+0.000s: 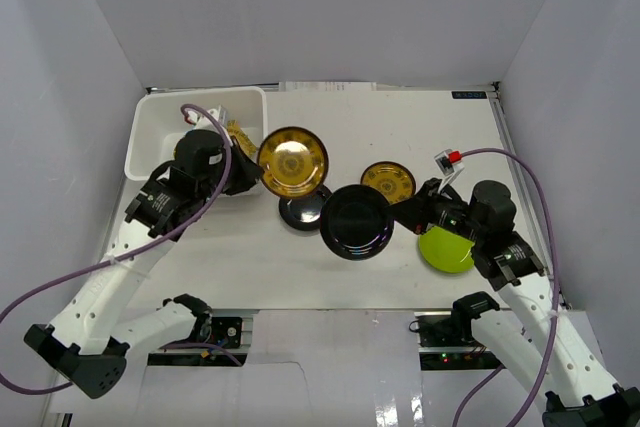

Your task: Place the plates into the plastic bin on the countertop

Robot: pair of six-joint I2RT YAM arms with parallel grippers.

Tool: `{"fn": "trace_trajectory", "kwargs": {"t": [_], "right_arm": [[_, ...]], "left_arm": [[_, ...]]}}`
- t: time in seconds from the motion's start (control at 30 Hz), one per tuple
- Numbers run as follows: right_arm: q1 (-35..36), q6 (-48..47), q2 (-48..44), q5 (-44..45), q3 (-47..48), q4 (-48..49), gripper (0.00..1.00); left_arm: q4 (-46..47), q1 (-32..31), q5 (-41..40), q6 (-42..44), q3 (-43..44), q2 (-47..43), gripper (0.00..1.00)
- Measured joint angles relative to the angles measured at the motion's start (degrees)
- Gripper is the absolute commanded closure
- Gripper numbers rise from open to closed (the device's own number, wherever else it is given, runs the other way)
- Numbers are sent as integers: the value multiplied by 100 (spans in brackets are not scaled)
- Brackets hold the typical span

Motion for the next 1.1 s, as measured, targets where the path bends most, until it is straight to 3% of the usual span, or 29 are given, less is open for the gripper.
{"fn": "trace_trajectory", "kwargs": {"t": [0.1, 0.23, 0.33, 0.57, 0.8, 0.83, 0.87, 0.93, 0.97, 1.07, 1.1], "right_arm": [[0, -2, 79, -85, 0, -63, 92], [0, -33, 352, -22, 2, -83, 92], [0, -70, 520, 96, 33, -87, 92], [39, -22, 1327, 133, 310, 332, 92], [494, 61, 2494, 413, 1119, 887, 92], [603, 66, 2719, 479, 1290, 1005, 92], [702, 81, 2920, 542, 1447, 1091, 92], [922, 87, 3407, 684, 1856, 1176, 92], [1025, 92, 3687, 743, 2116, 1202, 92], [1294, 85, 4557, 990, 2983, 1233, 92], [1360, 81, 4839, 1062, 3300, 1241, 92]], "left_arm": [[278, 566, -358, 310, 133, 151, 100], [876, 2328, -4, 597, 122, 667, 100], [1150, 3156, 20, 715, 98, 1180, 100], [1482, 3786, 227, 837, 50, 1897, 100], [1613, 3908, 127, 1047, 116, 2957, 100], [1598, 3908, 127, 1069, 116, 3097, 96], [1576, 3908, 127, 1086, 116, 3206, 84], [1593, 3908, 138, 1086, 114, 3318, 71], [1622, 3908, 138, 1086, 105, 3324, 55], [1709, 3908, 153, 1043, 48, 3261, 31], [1749, 3908, 168, 1023, 13, 3217, 18]]}}
